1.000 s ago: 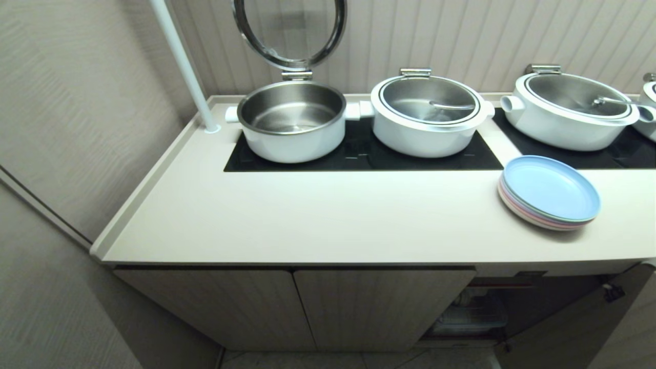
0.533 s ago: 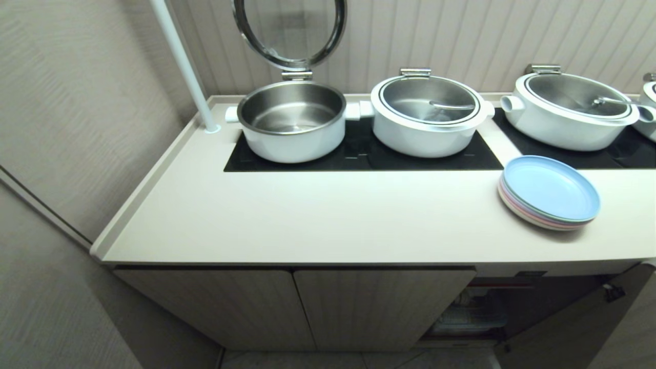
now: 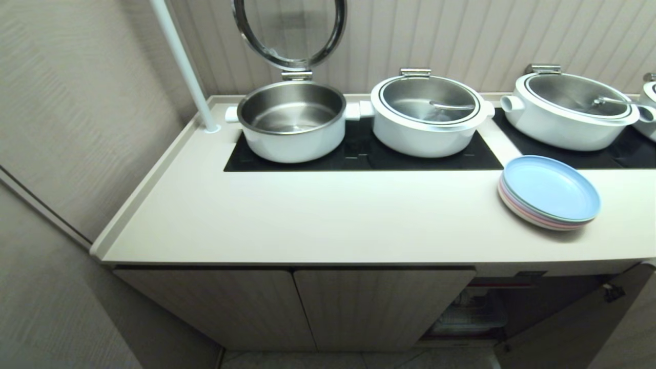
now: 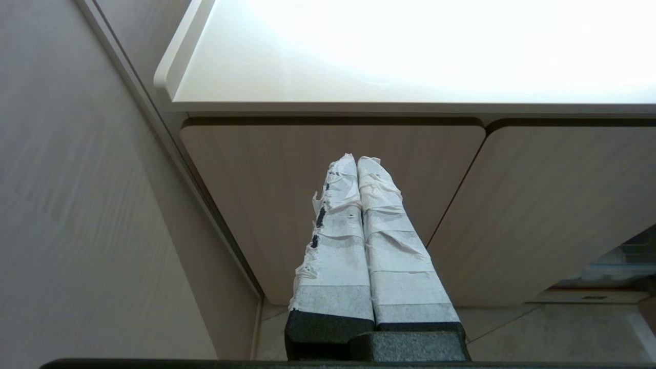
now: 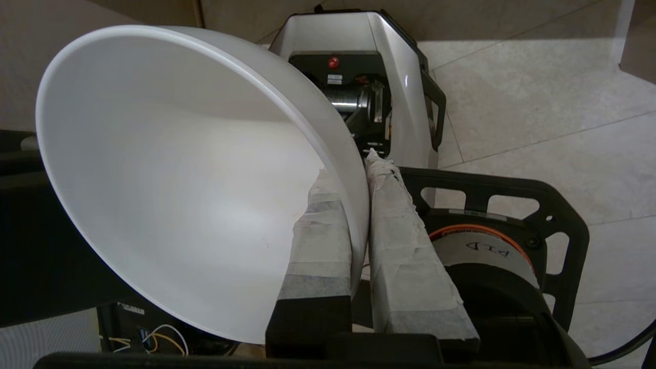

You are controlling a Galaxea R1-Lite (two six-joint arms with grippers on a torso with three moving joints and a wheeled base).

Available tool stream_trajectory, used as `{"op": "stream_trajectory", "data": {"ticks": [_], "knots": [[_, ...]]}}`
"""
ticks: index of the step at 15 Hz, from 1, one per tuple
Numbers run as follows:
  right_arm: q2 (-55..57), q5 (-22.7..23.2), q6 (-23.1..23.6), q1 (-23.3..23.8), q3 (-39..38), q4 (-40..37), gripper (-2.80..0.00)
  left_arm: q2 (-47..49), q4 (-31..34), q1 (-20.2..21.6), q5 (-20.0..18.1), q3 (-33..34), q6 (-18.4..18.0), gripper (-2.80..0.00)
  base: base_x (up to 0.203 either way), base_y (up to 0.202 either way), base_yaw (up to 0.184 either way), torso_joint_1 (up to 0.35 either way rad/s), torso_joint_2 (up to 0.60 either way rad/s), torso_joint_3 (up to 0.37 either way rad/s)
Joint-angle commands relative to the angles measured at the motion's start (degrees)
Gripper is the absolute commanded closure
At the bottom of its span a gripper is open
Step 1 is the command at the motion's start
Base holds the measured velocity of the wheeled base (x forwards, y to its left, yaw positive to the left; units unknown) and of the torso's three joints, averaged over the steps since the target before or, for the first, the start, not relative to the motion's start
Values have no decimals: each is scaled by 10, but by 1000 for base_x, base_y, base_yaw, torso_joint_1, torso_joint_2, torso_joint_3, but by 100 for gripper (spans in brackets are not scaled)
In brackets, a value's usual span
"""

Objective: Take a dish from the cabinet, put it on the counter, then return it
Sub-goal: Put it back into the cabinet

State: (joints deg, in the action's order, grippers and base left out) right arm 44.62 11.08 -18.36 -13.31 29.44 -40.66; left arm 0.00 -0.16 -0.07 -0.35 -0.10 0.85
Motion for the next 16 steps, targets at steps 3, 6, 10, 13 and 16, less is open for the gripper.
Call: {"op": "stream_trajectory", "data": {"ticks": [3, 6, 10, 13, 16], "knots": [[1, 1, -1, -2, 0, -1, 0, 0, 0, 1, 0, 0, 0, 0, 0, 0, 0, 0, 0, 0], [3, 1, -1, -2, -1, 0, 0, 0, 0, 0, 0, 0, 0, 0, 0, 0, 0, 0, 0, 0], [3, 1, -2, -2, -1, 1, 0, 0, 0, 1, 0, 0, 0, 0, 0, 0, 0, 0, 0, 0], [4, 1, -2, -3, -1, 1, 0, 0, 0, 0, 0, 0, 0, 0, 0, 0, 0, 0, 0, 0], [4, 1, -1, -3, -5, 1, 0, 0, 0, 0, 0, 0, 0, 0, 0, 0, 0, 0, 0, 0]]}}
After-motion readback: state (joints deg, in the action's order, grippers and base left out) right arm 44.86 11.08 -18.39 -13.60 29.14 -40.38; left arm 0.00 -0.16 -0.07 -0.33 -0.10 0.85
